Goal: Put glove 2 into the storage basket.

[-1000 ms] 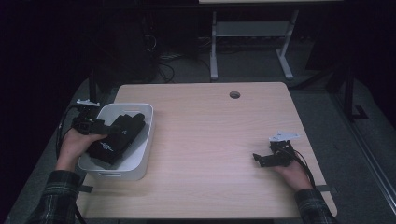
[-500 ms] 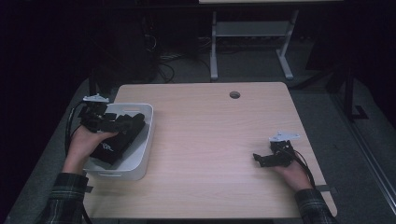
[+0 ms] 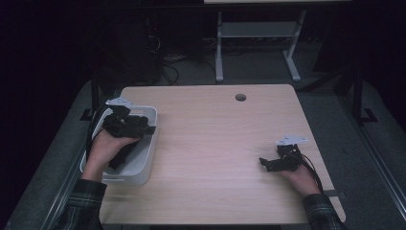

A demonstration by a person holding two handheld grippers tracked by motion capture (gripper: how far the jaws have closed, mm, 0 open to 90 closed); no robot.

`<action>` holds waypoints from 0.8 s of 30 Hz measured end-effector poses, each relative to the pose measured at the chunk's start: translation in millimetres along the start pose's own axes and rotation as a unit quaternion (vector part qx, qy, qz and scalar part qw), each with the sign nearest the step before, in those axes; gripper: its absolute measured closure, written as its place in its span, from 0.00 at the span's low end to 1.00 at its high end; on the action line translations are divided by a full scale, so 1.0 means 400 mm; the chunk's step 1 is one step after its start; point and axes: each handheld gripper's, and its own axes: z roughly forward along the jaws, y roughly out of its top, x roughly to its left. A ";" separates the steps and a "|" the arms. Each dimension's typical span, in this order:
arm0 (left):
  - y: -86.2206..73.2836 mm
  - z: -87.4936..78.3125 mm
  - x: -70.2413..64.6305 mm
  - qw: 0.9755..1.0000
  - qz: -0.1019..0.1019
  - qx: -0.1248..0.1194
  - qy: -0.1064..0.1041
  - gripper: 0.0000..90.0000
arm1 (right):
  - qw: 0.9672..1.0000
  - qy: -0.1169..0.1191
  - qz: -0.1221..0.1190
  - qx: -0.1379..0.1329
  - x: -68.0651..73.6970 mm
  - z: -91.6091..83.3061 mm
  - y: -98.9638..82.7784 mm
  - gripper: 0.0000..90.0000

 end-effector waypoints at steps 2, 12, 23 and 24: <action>0.002 0.012 -0.016 1.000 0.005 0.001 -0.005 0.15 | 1.000 0.000 0.000 0.000 0.000 0.000 0.000 0.07; -0.001 0.076 -0.089 0.999 0.019 0.003 -0.031 0.15 | 1.000 0.000 0.000 0.000 0.000 0.000 0.000 0.07; -0.017 0.154 -0.168 0.998 0.035 0.006 -0.058 0.15 | 1.000 0.000 0.000 0.000 0.000 0.000 0.000 0.07; -0.017 0.154 -0.168 0.998 0.035 0.006 -0.058 0.15 | 1.000 0.000 0.000 0.000 0.000 0.000 0.000 0.07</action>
